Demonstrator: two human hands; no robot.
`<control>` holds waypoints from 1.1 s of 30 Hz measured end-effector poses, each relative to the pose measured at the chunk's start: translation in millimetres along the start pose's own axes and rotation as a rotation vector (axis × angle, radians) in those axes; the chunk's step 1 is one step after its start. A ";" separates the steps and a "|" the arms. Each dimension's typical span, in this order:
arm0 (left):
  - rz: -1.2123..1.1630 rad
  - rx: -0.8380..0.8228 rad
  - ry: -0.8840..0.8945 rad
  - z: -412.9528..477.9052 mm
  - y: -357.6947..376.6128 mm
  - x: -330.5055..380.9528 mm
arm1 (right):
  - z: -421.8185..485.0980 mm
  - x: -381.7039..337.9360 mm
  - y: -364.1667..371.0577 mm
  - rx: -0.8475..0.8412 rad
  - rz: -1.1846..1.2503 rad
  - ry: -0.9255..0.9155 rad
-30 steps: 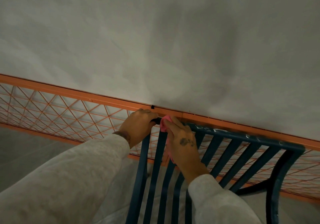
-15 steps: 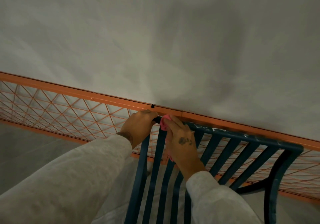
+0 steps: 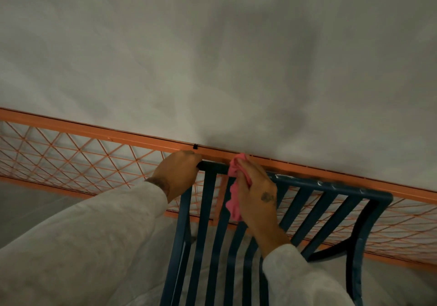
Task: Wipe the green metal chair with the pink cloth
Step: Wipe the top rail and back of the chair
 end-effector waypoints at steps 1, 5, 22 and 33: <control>0.005 -0.006 0.015 2.1 -1.2 2.7 | -0.9 7.0 -3.5 0.004 -0.028 -0.002; -0.005 -0.057 0.130 8.9 2.0 17.2 | -4.2 28.4 11.1 -0.016 -0.199 -0.024; -0.056 0.006 0.073 7.9 3.9 24.8 | -2.6 26.7 11.6 -0.045 -0.269 -0.211; -0.065 0.004 0.056 6.2 4.2 26.1 | -1.7 44.4 -6.7 -0.118 -0.340 -0.202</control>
Point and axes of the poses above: each hand's wrist, its own z-axis towards the middle knuckle, its own y-axis out of the palm, x = y × z, the point moved 3 cm from there along z, towards the middle knuckle
